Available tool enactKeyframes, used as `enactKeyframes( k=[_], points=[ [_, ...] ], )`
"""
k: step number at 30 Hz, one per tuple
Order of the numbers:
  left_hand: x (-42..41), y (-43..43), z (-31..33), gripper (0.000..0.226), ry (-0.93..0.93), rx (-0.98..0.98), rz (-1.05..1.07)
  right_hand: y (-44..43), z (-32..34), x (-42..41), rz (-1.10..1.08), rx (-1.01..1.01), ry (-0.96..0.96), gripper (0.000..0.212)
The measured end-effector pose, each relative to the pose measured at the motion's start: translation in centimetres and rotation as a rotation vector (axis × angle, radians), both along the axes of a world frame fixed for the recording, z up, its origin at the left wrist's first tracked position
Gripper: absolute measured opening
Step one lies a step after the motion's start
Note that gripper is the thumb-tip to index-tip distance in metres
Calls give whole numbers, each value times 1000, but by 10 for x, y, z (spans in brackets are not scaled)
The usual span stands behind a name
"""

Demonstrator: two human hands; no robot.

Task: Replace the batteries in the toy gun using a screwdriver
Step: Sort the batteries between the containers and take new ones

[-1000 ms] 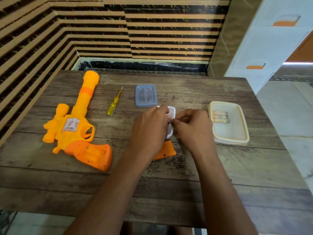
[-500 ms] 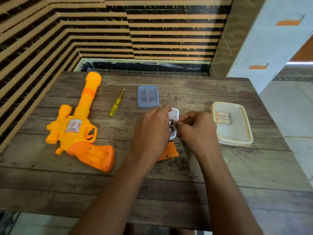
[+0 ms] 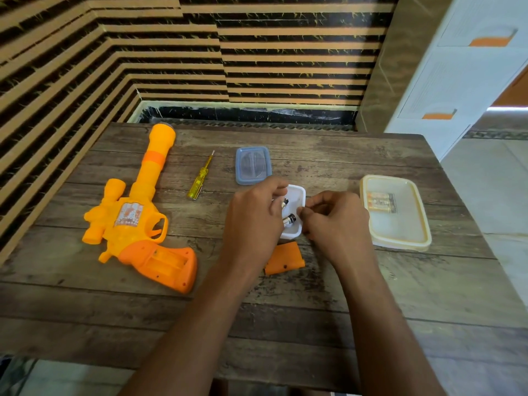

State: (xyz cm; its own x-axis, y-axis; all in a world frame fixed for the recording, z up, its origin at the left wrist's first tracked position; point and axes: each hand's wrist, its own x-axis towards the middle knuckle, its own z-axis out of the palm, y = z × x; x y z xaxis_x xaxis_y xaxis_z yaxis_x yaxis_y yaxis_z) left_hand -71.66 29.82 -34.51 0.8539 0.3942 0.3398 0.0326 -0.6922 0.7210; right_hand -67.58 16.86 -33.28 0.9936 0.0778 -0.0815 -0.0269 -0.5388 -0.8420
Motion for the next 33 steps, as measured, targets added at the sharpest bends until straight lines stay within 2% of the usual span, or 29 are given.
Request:
enactKeyframes(
  k=[7,13,19,23,29,33],
  points=[
    [-1,17,3,26,-113,6,115,2,-2,0,-3,-8,-3,6],
    [1,36,-6,37,205,192,40,1,1,-2,-6,-5,-2,9],
    [-2,41,-7,16,228,270,133,4,2,-3,-21,-55,-52,13],
    [-6,43,-5,28,229,270,237,4,0,0,-56,-70,-76,11],
    [-5,37,-10,52,239,253,256,0,-2,-3,-65,-68,-88,9],
    [-3,35,-8,51,274,262,283,-1,-2,-3,-74,-31,-82,9]
  ],
)
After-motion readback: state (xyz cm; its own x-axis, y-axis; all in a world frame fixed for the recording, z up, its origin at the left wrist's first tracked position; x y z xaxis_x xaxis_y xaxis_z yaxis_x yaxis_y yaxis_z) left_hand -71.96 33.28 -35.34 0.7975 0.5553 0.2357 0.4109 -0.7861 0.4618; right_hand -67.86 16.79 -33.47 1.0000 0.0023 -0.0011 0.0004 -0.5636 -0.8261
